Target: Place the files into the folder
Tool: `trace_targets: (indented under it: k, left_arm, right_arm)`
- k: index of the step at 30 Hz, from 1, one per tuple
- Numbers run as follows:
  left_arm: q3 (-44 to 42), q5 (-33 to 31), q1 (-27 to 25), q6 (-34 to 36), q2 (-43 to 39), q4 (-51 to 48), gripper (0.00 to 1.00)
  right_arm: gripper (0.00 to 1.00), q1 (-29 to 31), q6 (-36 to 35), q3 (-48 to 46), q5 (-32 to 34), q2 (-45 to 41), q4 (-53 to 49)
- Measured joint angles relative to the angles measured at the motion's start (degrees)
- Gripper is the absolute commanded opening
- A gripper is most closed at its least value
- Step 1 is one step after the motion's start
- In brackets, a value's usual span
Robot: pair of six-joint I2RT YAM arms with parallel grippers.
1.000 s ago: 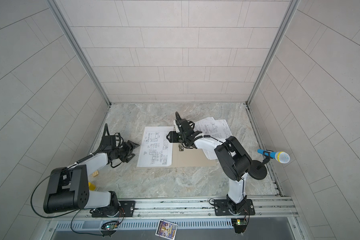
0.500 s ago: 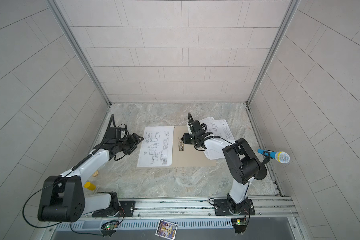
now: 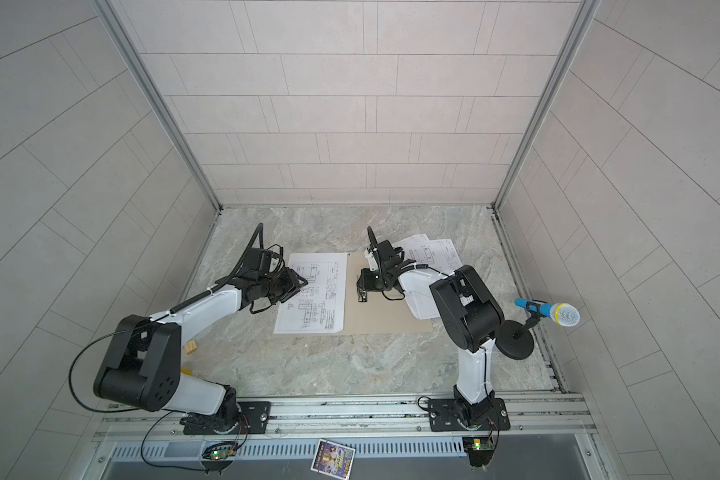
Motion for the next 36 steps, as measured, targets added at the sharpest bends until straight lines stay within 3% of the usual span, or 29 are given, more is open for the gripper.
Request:
trace_targets:
  k: [17, 22, 26, 29, 36]
  left_arm:
    - [-1.18, -0.04, 0.02, -0.09, -0.09, 1.03, 0.42]
    - [-1.14, 0.07, 0.00, -0.24, -0.09, 1.25, 0.39]
    - [0.02, 0.11, -0.81, -0.68, 0.59, 1.25, 0.35]
    - [3.21, 0.15, -3.08, -0.81, 3.54, 1.40, 0.28]
    - [11.06, 1.40, -8.00, -0.50, 14.49, 2.58, 0.15]
  right_arm:
    - [0.22, 4.76, 0.13, 7.82, -2.86, 5.79, -1.57]
    - [0.36, 6.73, 1.18, 8.48, -3.65, 5.81, -1.31]
    - [0.37, 5.81, 1.27, 6.29, -3.58, 3.32, -1.31]
    - [0.35, 3.67, 1.49, 3.04, -3.63, -0.92, -1.09]
    - [0.17, 1.40, 3.37, -5.05, -4.31, -9.07, 2.08]
